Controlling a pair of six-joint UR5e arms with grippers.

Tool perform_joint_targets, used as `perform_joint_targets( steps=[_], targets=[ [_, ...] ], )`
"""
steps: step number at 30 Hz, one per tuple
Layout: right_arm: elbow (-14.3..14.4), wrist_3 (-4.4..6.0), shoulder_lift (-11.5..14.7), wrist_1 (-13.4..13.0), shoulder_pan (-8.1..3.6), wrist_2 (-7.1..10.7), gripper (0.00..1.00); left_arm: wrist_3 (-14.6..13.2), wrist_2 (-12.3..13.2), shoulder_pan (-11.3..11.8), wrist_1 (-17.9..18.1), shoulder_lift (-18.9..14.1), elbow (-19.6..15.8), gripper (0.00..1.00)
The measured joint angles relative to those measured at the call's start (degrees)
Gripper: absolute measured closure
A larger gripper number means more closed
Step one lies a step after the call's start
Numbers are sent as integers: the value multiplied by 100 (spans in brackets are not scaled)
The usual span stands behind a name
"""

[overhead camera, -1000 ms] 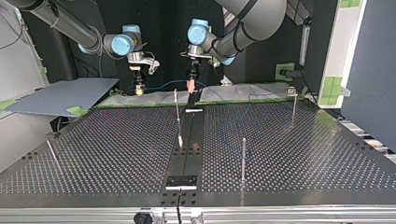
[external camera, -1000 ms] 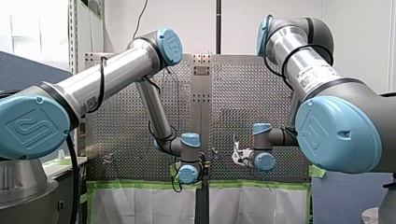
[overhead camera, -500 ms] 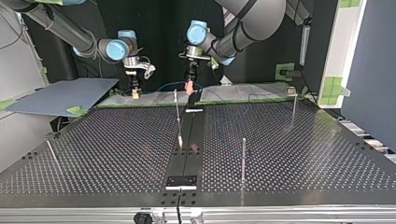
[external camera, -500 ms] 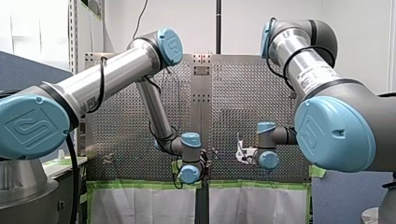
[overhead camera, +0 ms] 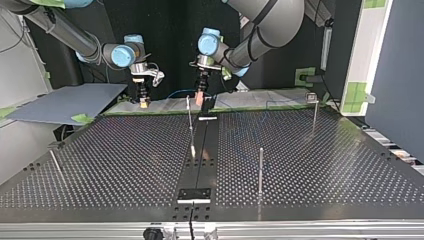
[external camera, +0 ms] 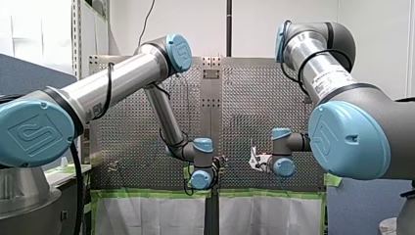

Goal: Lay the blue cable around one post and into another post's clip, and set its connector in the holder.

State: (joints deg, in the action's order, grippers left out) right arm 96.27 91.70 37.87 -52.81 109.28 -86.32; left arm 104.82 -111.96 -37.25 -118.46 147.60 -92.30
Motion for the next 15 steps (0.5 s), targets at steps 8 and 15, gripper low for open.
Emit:
perform_joint_targets(
  steps=[8,15],
  targets=[
    [-156,-96,-223,181,-2,8,100,175,17,92,-156,200,196,100],
    [-276,-148,-256,406,-3,10,100,228,-32,176,-242,310,380,100]
  ],
)
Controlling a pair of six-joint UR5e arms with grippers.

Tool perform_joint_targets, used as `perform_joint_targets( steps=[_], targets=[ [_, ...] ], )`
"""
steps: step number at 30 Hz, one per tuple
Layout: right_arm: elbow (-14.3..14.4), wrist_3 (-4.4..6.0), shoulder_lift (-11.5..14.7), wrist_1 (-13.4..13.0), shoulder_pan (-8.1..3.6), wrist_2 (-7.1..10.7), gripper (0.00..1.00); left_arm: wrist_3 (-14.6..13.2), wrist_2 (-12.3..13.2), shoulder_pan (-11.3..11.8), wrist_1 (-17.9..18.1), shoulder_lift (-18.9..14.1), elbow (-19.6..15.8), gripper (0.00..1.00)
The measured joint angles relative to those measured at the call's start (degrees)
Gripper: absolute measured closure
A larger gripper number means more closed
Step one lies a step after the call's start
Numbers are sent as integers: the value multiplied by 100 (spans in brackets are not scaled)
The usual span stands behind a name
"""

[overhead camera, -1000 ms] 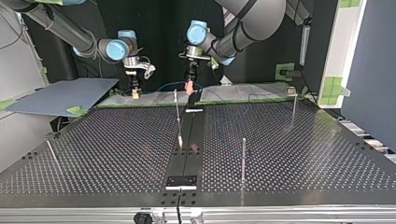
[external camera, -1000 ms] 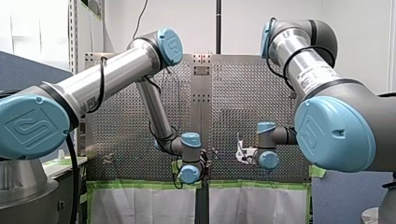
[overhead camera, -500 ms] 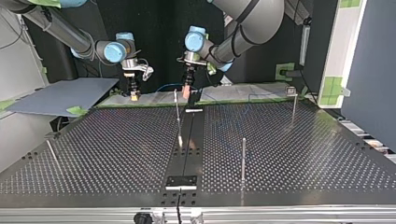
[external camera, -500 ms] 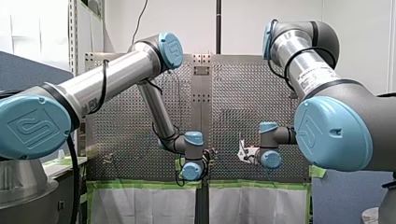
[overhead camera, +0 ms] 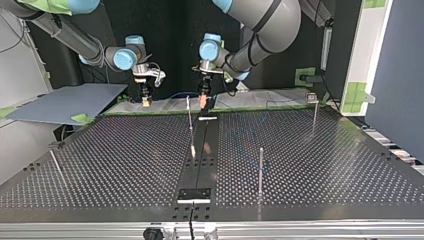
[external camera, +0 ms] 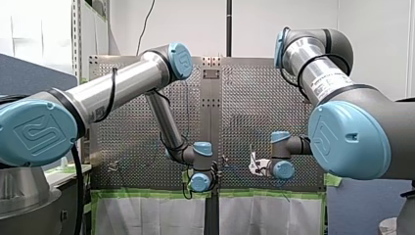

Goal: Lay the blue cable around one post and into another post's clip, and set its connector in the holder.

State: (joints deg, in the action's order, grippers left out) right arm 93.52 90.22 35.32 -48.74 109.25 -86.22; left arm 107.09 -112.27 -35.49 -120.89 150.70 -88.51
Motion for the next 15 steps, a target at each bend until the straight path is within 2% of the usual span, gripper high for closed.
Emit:
perform_joint_targets(
  steps=[7,15],
  targets=[
    [-69,-9,-4,28,-2,6,100,116,-16,20,-5,5,147,100],
    [-135,-67,-6,9,-11,-1,100,-115,-100,21,-79,7,251,100]
  ],
)
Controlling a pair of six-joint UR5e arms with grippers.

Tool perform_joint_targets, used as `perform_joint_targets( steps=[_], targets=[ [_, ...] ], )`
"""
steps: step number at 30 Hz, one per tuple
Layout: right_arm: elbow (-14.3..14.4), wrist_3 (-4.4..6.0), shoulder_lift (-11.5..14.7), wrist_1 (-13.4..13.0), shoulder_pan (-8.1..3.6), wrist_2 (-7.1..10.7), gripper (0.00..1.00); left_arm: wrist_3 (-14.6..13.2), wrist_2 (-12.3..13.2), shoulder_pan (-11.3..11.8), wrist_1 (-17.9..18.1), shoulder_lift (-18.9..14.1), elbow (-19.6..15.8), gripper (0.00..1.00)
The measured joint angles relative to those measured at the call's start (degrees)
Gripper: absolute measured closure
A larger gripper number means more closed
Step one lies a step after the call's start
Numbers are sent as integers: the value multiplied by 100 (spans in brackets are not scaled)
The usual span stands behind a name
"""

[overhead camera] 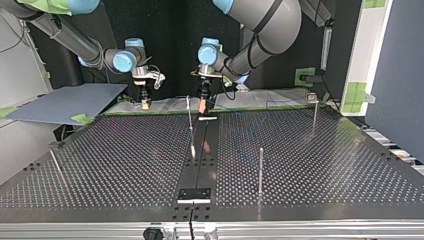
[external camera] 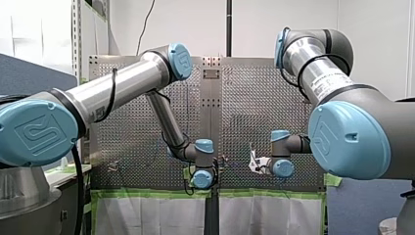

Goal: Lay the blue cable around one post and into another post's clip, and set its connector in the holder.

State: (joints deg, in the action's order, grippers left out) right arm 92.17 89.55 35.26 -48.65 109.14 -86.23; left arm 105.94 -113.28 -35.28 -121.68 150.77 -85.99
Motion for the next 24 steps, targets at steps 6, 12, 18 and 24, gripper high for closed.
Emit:
perform_joint_targets(
  steps=[6,12,18,24],
  targets=[
    [-14,-61,-4,-37,-8,-21,100,-225,-107,1,-13,6,55,100],
    [-25,-57,-4,-93,-20,-26,100,-283,-119,3,-225,7,247,100],
    [-27,-61,-5,-131,-37,-30,100,-293,-126,10,-371,11,366,100],
    [-40,-42,-5,-173,-62,-37,100,-294,-119,18,-458,14,458,100]
  ],
)
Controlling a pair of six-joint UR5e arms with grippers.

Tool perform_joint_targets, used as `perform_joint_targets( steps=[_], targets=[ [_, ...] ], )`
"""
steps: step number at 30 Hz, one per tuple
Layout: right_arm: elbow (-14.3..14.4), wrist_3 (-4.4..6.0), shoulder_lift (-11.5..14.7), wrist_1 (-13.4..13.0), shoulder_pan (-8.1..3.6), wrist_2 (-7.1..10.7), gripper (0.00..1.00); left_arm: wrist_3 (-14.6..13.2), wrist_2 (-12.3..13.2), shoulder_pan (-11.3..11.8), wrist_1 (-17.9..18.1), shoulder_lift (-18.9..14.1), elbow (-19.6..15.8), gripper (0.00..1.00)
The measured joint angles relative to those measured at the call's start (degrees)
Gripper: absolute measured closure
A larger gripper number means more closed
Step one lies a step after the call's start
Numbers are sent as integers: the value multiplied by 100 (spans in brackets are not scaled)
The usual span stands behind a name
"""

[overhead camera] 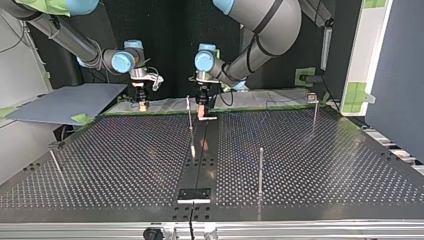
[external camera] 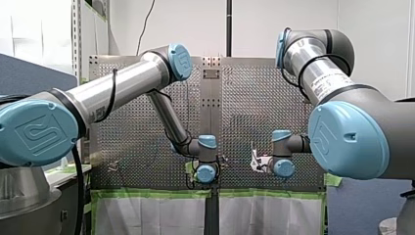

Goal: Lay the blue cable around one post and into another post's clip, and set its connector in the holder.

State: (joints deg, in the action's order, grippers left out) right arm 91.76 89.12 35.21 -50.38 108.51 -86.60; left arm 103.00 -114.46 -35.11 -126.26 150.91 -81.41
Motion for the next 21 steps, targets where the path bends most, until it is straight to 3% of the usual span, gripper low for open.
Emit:
perform_joint_targets(
  steps=[10,11,15,17,18,20,21],
  targets=[
    [-37,10,0,10,-75,-107,100,-37,-9,2,-91,-3,35,100],
    [-38,10,0,14,-77,-108,100,-43,-11,3,-107,-4,37,92],
    [-39,1,-1,44,-79,-106,100,-52,-16,19,-214,-8,35,84],
    [-39,-10,-1,90,-82,-108,100,-56,-13,40,-301,-12,36,69],
    [-39,-14,-1,112,-83,-109,100,-58,-10,54,-341,-12,36,69],
    [-39,-20,-1,148,-82,-110,100,-64,6,95,-426,-13,37,41],
    [-39,-20,-1,157,-82,-111,100,-72,27,113,-468,-13,37,41]
  ],
)
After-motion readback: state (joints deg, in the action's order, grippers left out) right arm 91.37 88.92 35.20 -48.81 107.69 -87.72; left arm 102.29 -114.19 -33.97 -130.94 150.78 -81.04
